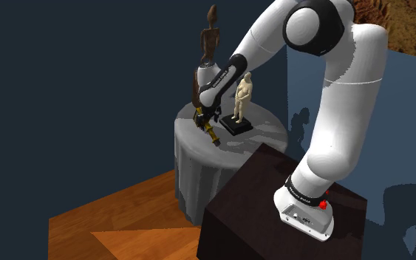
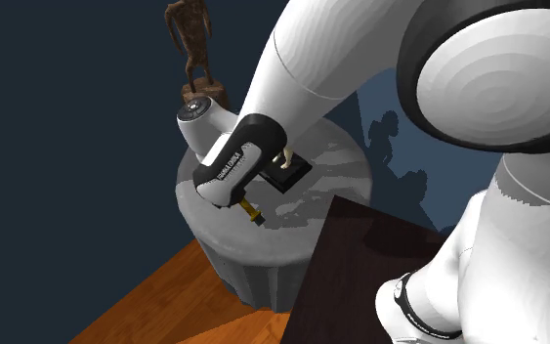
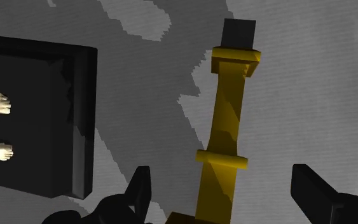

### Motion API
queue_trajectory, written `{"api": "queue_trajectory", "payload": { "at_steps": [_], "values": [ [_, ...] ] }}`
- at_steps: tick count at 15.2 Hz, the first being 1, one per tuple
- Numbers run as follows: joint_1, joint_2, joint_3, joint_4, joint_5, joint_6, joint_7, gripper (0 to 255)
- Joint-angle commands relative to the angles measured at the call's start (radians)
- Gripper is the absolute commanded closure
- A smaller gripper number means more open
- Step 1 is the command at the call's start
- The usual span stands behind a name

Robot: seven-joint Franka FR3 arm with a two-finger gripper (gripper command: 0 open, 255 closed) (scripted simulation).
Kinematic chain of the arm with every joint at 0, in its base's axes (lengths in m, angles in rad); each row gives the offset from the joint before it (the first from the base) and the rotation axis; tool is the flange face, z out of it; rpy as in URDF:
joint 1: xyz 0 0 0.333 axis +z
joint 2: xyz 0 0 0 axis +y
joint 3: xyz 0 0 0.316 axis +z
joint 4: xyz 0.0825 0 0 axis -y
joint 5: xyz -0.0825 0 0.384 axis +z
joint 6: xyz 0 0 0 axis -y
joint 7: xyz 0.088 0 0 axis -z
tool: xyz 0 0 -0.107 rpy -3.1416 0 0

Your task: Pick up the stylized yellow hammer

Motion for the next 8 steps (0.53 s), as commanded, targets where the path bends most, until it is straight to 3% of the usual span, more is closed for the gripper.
{"api": "queue_trajectory", "payload": {
  "at_steps": [1,3,4,8],
  "values": [
    [0.001,0.026,0.0,0.001,-0.002,0.025,0.006,0],
    [0.001,0.033,-0.001,0.002,-0.003,0.032,0.007,0],
    [0.002,0.033,0.0,0.001,-0.003,0.032,0.008,255],
    [0.002,0.034,0.0,0.001,-0.003,0.033,0.008,255]
  ]
}}
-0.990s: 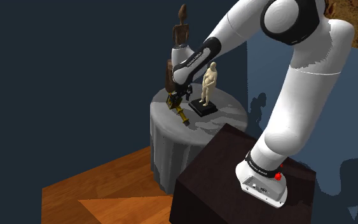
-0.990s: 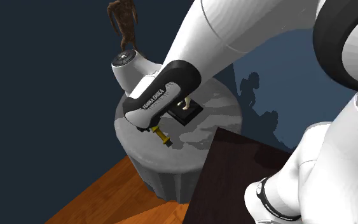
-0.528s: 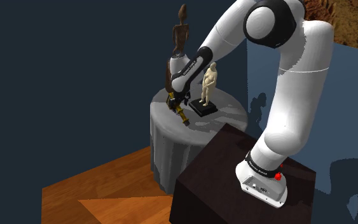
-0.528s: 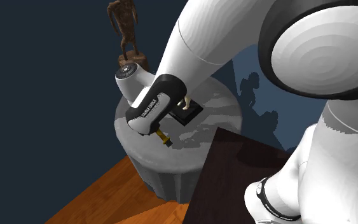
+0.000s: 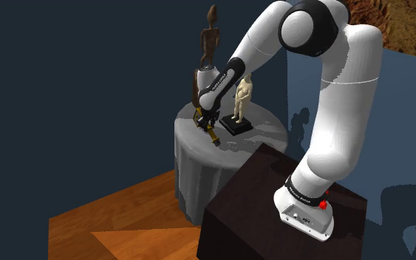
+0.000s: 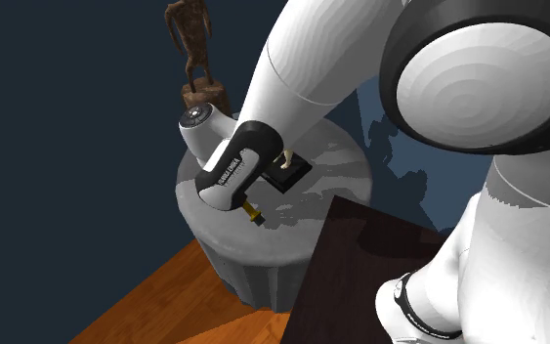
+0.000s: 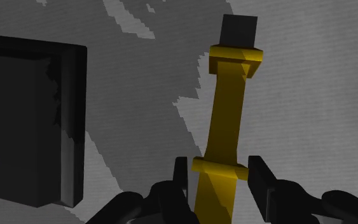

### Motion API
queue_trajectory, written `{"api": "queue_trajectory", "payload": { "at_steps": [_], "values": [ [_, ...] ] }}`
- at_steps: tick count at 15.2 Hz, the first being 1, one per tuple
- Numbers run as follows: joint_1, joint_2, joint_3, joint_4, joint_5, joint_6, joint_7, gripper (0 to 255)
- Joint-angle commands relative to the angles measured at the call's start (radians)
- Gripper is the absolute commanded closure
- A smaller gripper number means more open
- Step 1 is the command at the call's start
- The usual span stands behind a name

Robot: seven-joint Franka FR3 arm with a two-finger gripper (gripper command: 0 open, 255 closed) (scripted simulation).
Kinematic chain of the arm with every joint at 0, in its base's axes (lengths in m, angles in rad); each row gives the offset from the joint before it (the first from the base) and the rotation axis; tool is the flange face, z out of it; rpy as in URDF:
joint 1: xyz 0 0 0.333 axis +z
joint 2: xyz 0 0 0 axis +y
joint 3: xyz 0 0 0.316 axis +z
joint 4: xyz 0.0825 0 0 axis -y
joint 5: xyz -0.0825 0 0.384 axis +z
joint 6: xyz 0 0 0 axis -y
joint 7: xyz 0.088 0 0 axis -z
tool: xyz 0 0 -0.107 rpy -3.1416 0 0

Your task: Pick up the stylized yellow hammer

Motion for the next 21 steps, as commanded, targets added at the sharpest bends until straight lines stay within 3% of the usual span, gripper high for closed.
{"api": "queue_trajectory", "payload": {
  "at_steps": [1,5,21],
  "values": [
    [0.0,0.002,0.0,0.0,0.0,0.001,0.0,255],
    [-0.001,0.001,0.0,0.0,0.0,0.0,-0.001,255],
    [0.001,-0.173,0.004,0.008,0.013,-0.18,-0.028,255]
  ]
}}
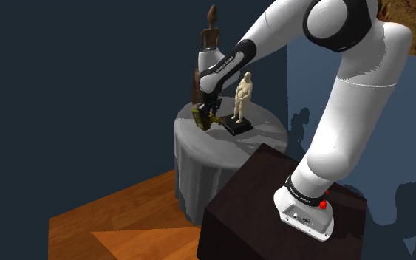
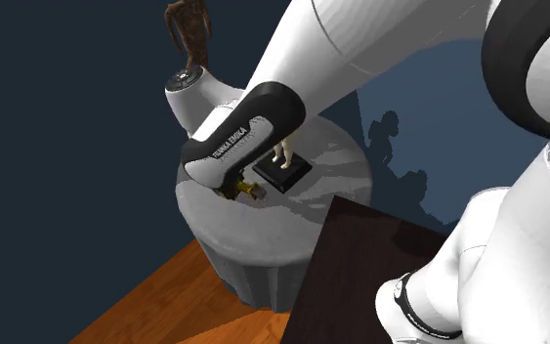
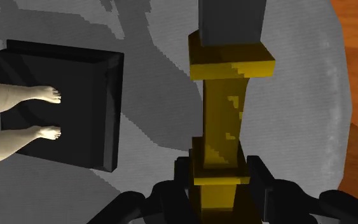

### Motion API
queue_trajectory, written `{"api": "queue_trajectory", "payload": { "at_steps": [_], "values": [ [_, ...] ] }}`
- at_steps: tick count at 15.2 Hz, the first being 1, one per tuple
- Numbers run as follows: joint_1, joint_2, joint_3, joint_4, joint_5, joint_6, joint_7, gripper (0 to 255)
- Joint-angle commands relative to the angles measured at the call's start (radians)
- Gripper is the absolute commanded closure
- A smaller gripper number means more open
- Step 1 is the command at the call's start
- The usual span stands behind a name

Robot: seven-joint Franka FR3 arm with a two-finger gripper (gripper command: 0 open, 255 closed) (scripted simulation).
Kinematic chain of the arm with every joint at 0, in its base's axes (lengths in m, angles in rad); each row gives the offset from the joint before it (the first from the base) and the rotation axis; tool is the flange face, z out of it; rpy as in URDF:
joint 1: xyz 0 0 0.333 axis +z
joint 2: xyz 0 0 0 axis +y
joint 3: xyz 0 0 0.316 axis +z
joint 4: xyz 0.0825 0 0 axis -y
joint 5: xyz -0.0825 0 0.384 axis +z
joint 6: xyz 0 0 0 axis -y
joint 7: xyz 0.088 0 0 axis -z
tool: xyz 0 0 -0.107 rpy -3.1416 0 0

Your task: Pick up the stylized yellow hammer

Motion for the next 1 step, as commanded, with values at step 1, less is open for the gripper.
{"api": "queue_trajectory", "payload": {
  "at_steps": [1],
  "values": [
    [-0.001,-0.008,0.0,0.001,0.001,-0.008,-0.003,255]
  ]
}}
